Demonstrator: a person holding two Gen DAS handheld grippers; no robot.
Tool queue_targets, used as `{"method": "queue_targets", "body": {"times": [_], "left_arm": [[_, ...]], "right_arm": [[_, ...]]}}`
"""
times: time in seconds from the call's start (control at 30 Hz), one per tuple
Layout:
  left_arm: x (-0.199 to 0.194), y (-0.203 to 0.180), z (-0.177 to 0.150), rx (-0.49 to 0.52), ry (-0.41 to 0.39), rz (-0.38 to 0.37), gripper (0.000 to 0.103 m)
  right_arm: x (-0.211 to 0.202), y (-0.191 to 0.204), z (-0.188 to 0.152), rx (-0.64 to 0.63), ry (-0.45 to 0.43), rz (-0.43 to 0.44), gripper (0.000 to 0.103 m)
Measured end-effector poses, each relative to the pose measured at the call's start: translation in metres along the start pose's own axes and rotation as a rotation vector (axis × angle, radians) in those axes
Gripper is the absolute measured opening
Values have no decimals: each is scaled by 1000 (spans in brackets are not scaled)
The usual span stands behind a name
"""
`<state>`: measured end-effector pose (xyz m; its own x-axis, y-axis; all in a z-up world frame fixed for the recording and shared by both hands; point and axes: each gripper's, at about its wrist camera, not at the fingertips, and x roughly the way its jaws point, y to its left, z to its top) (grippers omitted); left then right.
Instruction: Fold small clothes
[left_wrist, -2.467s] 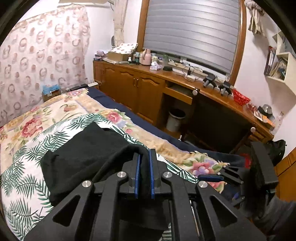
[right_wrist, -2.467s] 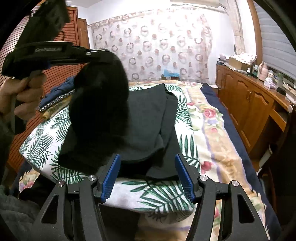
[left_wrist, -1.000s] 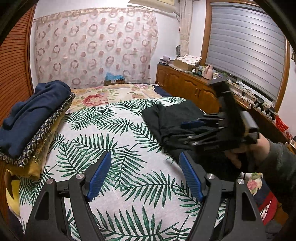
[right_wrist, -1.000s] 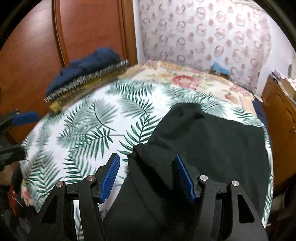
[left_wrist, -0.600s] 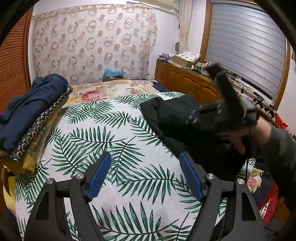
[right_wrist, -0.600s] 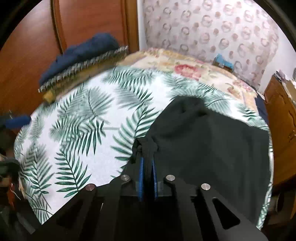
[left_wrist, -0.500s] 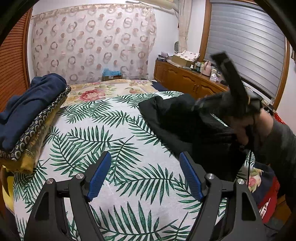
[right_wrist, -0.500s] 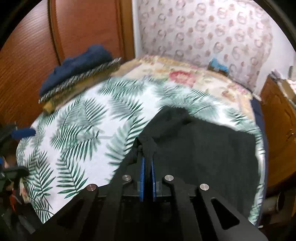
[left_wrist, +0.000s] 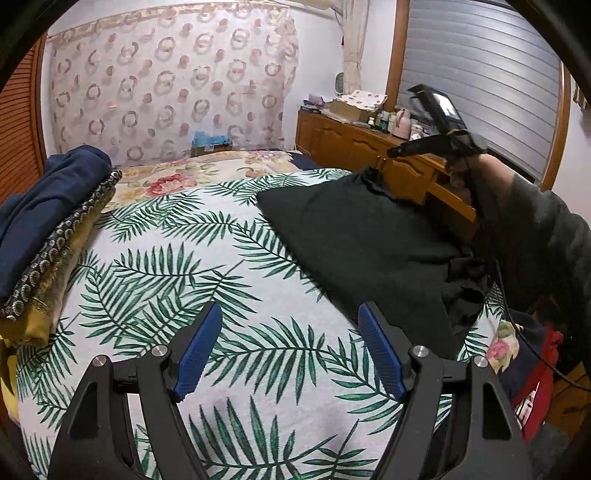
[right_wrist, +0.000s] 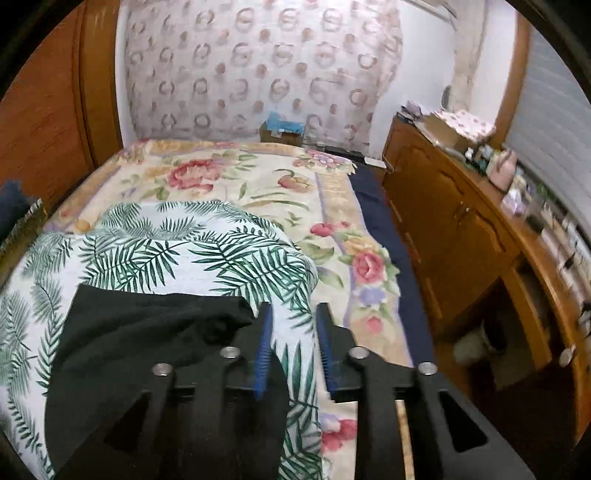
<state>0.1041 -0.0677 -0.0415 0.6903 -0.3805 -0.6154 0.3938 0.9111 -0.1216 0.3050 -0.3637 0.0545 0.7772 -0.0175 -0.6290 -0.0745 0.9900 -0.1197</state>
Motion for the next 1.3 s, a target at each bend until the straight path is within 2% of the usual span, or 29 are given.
{"method": "queue_targets", "body": {"times": [0.17, 0.33, 0.43, 0.53, 0.67, 0.7, 0.77, 0.87, 1.03, 1.17, 1.3], "left_arm": [[7, -13, -3, 12, 13, -18, 77], [16, -28, -8, 25, 33, -43, 77], [22, -37, -10, 33, 53, -56, 77], [25, -45, -12, 45, 64, -66, 77], [27, -54, -16, 57, 79, -77, 77], [27, -55, -17, 59, 83, -79, 77], [28, -59, -19, 65, 90, -87, 77], [29, -65, -22, 76, 99, -102, 77], [32, -76, -26, 90, 112, -130, 77], [38, -85, -31, 98, 134, -145, 77], [39, -93, -35, 103, 143, -167, 77]], "right_arm": [[-46, 1, -42, -39, -22, 134, 34], [-110, 26, -113, -123, -54, 287, 38], [-124, 38, -146, -155, -30, 352, 38], [-125, 49, -170, -168, 7, 382, 38], [-114, 55, -177, -210, 42, 371, 38], [-113, 54, -180, -219, 50, 372, 32], [-116, 47, -185, -234, 53, 377, 8], [-137, 27, -184, -246, 35, 373, 7], [-163, 3, -196, -219, 14, 301, 7], [-162, -17, -207, -164, 16, 257, 6], [-160, -14, -212, -120, 1, 228, 6]]}}
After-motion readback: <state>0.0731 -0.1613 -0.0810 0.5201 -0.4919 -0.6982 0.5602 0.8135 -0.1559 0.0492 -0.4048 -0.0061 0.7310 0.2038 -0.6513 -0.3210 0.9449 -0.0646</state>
